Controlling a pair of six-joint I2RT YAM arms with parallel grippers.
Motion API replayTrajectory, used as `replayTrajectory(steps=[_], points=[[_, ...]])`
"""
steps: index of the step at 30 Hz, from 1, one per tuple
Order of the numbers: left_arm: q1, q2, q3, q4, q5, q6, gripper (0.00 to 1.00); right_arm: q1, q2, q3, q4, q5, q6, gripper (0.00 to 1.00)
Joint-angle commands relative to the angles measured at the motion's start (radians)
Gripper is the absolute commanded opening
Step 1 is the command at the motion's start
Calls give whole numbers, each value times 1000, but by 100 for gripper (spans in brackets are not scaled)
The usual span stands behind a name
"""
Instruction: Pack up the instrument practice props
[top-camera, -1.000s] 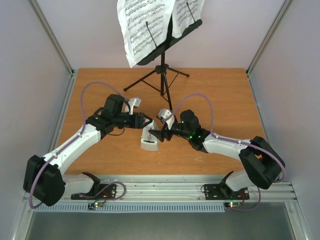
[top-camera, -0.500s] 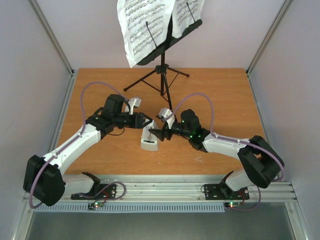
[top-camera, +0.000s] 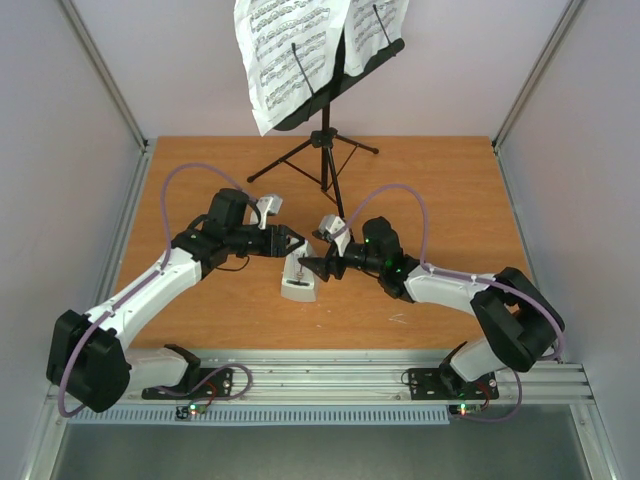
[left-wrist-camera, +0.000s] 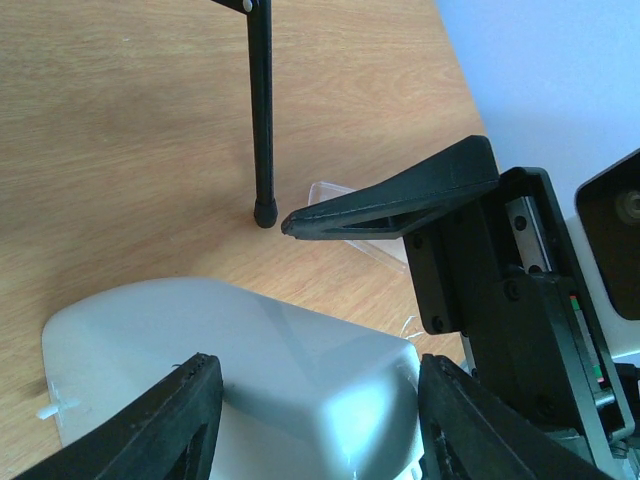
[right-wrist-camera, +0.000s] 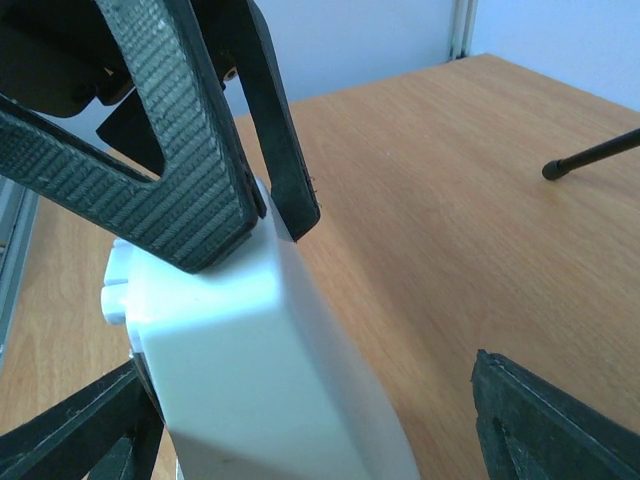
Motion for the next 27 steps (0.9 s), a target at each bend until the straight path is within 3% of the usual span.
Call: replayTrajectory(steps=[1, 27], points=[[5, 10, -2, 14, 17, 20, 55, -14, 27, 25, 19, -9, 8, 83], [5, 7, -2, 12, 34, 28, 54, -34, 73, 65, 7, -60, 26, 84]])
